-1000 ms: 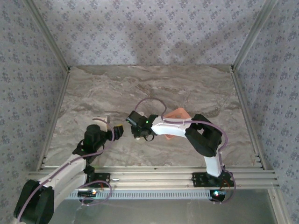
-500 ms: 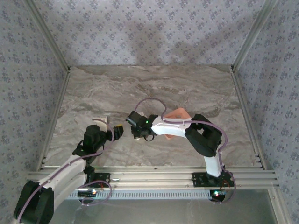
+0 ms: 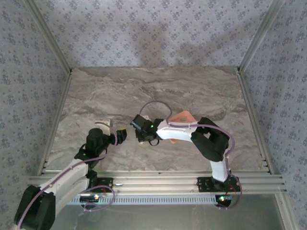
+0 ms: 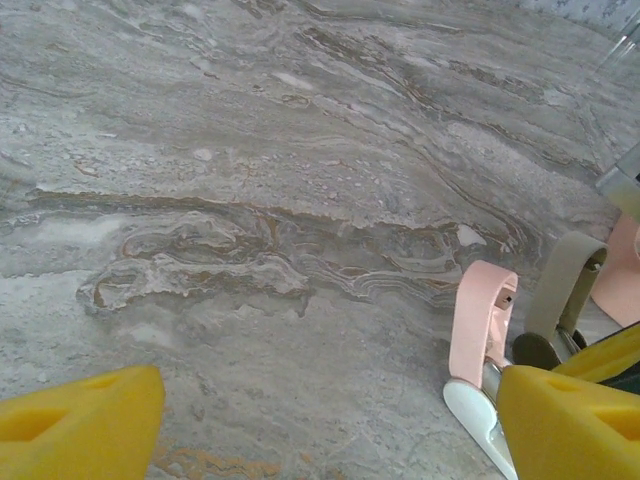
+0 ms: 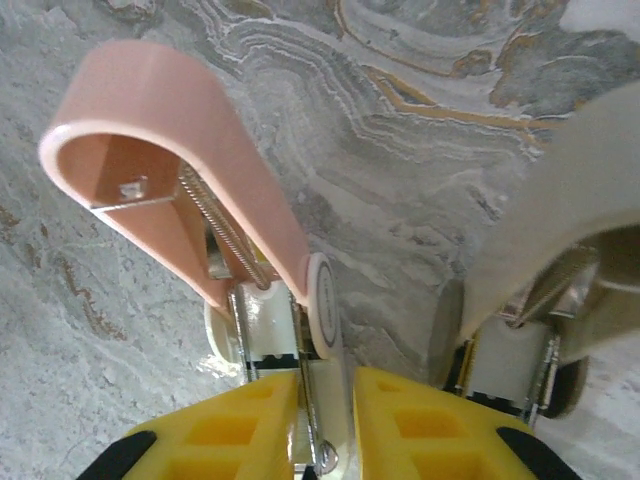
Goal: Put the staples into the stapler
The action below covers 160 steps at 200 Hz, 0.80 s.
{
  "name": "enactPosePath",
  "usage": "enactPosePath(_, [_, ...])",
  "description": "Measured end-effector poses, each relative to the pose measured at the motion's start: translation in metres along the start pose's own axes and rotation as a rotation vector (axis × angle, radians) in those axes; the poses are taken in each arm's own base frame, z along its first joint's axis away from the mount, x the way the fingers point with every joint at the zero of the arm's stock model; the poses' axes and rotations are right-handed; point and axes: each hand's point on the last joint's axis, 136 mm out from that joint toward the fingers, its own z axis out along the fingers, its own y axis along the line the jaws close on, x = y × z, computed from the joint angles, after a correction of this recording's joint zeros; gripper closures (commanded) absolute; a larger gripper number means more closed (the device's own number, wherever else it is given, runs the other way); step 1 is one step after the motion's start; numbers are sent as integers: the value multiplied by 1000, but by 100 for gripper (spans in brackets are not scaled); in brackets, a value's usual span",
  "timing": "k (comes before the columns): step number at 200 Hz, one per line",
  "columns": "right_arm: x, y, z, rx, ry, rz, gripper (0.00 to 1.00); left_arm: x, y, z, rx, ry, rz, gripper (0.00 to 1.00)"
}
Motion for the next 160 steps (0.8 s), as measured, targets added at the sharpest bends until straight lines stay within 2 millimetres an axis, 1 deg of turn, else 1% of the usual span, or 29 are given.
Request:
enactPosePath(28, [-4,-3,-9,-14,-44,0,72,4,-4,5,21,38,-2,14])
enactPosePath(62, [-9,-9,-28,-36,-120,3,67,0,-15,14,62,80,-7,15])
enactPosePath(93, [-10,-16,-42,-63,-175,10,65,-3,-23,22,103,104,-22,15])
enactPosePath(117, [-11,-26,-48,-77,-211,24,62,-3,-28,27,126,122,-37,15])
enactPosePath(160, [-11,-56,-53,-90,-263,76,59,-7,-36,35,167,127,-76,15])
